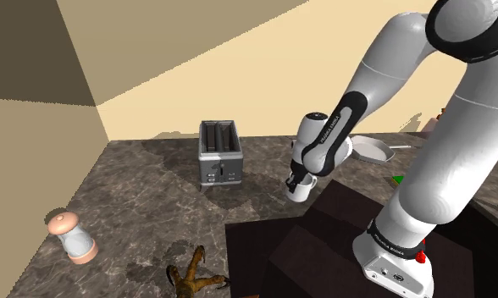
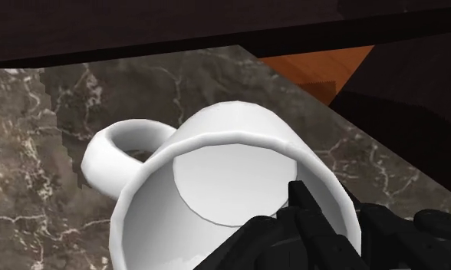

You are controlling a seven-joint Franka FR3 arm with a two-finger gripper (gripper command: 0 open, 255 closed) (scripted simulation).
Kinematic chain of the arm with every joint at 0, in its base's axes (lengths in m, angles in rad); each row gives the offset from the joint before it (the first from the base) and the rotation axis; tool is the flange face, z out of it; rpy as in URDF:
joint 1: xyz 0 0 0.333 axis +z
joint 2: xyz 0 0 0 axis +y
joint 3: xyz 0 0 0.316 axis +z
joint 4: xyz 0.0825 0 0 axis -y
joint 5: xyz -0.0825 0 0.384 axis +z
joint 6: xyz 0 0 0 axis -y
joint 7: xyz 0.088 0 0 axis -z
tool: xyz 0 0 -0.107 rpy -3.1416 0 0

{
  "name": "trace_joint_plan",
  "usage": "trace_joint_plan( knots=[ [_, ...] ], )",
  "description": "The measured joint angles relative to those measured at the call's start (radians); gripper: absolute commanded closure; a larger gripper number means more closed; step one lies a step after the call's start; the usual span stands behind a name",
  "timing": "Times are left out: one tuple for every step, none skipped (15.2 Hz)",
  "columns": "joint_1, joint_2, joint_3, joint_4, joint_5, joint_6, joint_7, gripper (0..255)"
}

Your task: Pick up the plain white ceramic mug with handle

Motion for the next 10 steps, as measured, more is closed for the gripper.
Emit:
trace_joint_plan(
  knots=[
    [-0.001,-0.026,-0.001,-0.008,-0.001,-0.019,-0.001,255],
    [0.0,-0.048,-0.001,-0.009,-0.002,-0.038,0.001,255],
    [0.0,-0.065,-0.001,-0.012,-0.002,-0.053,0.001,255],
    [-0.001,-0.095,-0.001,-0.015,-0.003,-0.079,0.0,255],
    [-0.001,-0.114,-0.002,-0.015,-0.002,-0.099,-0.001,255],
    [-0.002,-0.137,-0.003,-0.018,-0.002,-0.119,-0.004,255],
    [-0.002,-0.156,-0.003,-0.017,-0.002,-0.14,-0.003,255],
    [-0.002,-0.184,-0.002,-0.023,-0.004,-0.161,-0.002,255],
    [-0.002,-0.206,-0.002,-0.025,-0.003,-0.182,-0.002,255],
    [-0.002,-0.218,-0.001,-0.023,-0.003,-0.195,-0.001,255]
  ],
)
